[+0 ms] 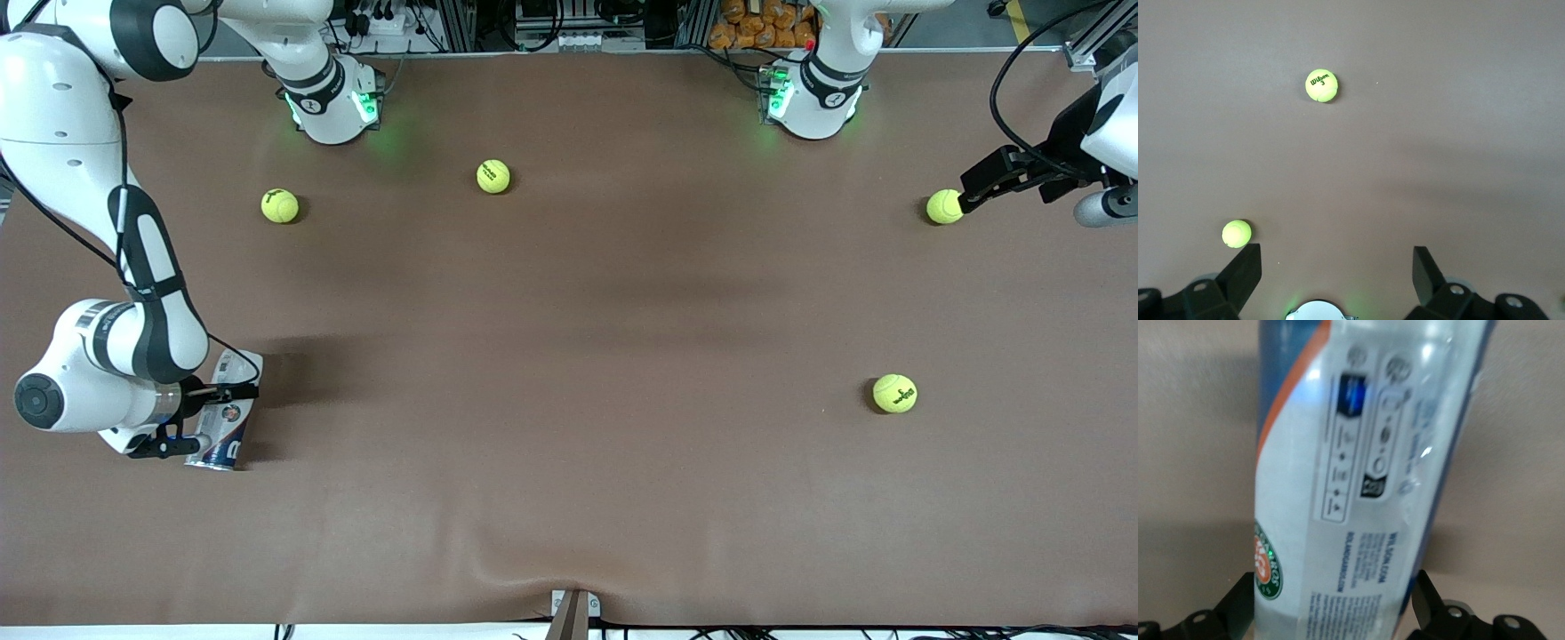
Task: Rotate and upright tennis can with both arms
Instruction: 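Lift and carry the can with the right gripper toward table center, then lower the can onto the table and open the right gripper, then retract the right gripper while the left gripper reaches toward the can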
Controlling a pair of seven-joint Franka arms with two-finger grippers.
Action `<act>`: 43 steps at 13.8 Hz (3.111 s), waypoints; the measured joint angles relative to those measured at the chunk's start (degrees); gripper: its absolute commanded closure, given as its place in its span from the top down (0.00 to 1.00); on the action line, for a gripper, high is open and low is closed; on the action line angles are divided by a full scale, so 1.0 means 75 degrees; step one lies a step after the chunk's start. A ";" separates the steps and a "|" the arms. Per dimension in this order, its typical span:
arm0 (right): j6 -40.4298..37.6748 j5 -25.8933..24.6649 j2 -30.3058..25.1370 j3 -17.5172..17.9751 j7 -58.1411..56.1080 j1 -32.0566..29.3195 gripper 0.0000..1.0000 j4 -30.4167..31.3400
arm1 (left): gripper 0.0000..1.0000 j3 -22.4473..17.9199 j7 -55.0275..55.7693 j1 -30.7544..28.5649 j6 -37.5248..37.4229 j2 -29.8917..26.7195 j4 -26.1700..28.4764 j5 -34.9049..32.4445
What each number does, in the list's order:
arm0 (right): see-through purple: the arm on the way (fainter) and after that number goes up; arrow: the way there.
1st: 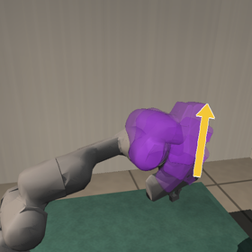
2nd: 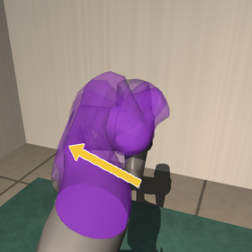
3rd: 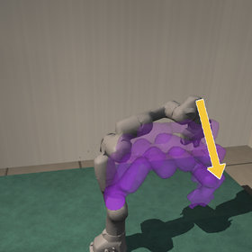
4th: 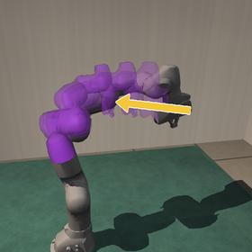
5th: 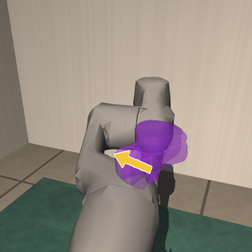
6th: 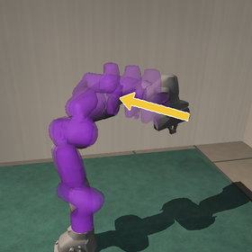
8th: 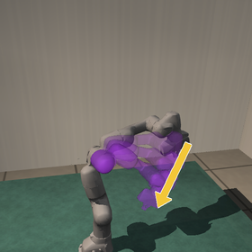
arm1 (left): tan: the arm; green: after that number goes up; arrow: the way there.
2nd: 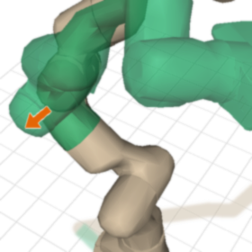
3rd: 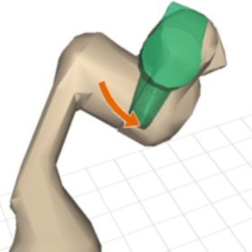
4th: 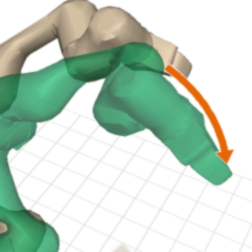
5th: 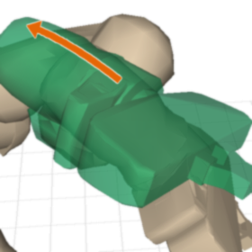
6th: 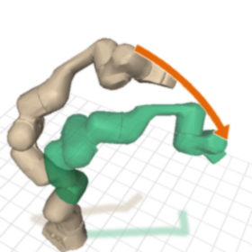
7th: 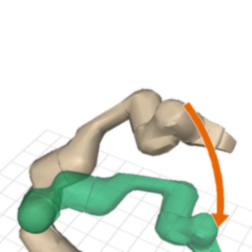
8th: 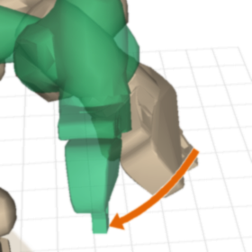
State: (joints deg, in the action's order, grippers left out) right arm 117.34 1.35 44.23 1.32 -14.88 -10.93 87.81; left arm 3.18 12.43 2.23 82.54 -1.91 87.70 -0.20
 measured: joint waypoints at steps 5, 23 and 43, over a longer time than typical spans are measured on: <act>0.0039 0.0004 -0.0044 0.0084 -0.0242 0.0025 0.43 0.0050 | 1.00 0.0000 0.0000 0.0000 0.0000 0.0000 0.0001 0.0000; 0.1333 -0.1843 -0.1551 0.0981 -0.3861 0.4761 0.60 0.0236 | 1.00 0.0003 0.0000 -0.0001 0.0000 0.0012 0.0086 0.0000; 0.0211 -0.3345 -0.2525 0.0874 -0.2153 0.5436 1.00 -0.0102 | 1.00 0.0030 -0.0004 0.0044 0.0000 0.0080 0.0124 0.0000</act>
State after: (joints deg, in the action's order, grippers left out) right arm 118.92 -23.73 25.29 7.88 -31.03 29.84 87.05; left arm 3.40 12.40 2.56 82.54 -1.31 88.63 -0.20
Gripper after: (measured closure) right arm 0.000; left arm 0.000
